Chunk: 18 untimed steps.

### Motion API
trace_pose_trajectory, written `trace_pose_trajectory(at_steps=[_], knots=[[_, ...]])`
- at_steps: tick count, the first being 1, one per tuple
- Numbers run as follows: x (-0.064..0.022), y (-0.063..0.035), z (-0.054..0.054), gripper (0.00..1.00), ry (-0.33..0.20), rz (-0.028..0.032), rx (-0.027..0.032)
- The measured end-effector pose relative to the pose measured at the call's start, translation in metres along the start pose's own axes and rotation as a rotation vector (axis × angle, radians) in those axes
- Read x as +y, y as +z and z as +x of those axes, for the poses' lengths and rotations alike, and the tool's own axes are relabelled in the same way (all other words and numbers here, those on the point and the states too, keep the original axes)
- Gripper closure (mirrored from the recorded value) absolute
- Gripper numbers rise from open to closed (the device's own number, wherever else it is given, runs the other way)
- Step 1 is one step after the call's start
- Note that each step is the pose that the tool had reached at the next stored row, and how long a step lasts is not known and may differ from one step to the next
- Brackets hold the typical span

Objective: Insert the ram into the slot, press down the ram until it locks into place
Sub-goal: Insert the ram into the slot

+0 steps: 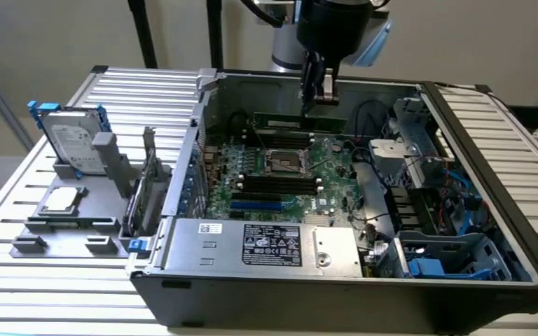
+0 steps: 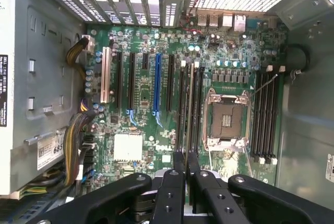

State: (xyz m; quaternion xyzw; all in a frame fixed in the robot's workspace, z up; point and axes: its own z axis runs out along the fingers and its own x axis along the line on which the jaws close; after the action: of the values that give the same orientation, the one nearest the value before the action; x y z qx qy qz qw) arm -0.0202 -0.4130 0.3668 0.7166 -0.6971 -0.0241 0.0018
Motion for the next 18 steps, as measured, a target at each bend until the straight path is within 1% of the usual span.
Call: trace_pose_trajectory(at_steps=[2, 13, 18], knots=[[0.0006, 0.0036, 0.0, 0.87, 0.0, 0.0, 0.0002], [0.0104, 0.0241, 0.0, 0.87, 0.0, 0.0, 0.0004], [0.0121, 0.0332, 0.001, 0.87, 0.0, 0.0001, 0.0003]])
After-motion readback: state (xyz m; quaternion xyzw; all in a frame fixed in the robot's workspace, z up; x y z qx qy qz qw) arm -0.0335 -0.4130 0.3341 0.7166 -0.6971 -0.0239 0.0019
